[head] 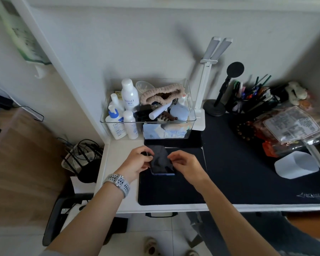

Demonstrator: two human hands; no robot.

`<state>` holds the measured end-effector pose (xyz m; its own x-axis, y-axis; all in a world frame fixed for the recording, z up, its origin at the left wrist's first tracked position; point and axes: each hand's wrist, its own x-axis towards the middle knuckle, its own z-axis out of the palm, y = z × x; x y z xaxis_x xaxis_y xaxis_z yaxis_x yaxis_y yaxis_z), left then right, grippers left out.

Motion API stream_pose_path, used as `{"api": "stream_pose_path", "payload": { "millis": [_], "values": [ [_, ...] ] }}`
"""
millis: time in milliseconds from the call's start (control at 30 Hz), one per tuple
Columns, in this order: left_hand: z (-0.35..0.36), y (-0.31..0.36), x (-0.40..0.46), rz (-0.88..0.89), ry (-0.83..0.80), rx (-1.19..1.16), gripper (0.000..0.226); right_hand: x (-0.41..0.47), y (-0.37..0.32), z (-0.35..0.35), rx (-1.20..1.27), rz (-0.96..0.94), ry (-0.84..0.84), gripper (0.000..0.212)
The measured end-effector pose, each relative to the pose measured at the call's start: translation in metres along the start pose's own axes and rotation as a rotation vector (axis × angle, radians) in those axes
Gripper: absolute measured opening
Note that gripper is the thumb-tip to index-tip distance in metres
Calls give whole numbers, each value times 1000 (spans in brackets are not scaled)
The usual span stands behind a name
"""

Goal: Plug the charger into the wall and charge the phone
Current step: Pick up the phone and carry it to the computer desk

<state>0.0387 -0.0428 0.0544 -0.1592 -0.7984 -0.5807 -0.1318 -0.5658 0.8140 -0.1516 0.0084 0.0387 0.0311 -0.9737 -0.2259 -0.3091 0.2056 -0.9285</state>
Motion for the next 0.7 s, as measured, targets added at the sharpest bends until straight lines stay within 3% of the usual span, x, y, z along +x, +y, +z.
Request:
{"api": "stream_pose_path", "payload": {
  "millis": [200, 300, 433, 533, 600, 700],
  "values": [
    [-7, 37, -18, -66, -89, -301, 34, -23, -56, -29, -68, -390, -25, 32],
    [-6, 54, -28, -43, -157, -310, 36, -28, -82, -32, -193, -541, 102, 26],
    [-7, 77, -52, 50, -246, -177, 9, -30, -107, -39, -265, -648, 317, 22],
    [-13, 96, -75, 108, -432, -78, 48, -28, -120, -46, -299, -665, 388, 19],
    [-10, 111, -92, 330, -408, 245, 47, -29, -127, -50, -312, -664, 418, 18],
    [-1, 131, -104, 914, -97, 749, 23, -32, -139, -56, -309, -689, 460, 19]
  ]
}}
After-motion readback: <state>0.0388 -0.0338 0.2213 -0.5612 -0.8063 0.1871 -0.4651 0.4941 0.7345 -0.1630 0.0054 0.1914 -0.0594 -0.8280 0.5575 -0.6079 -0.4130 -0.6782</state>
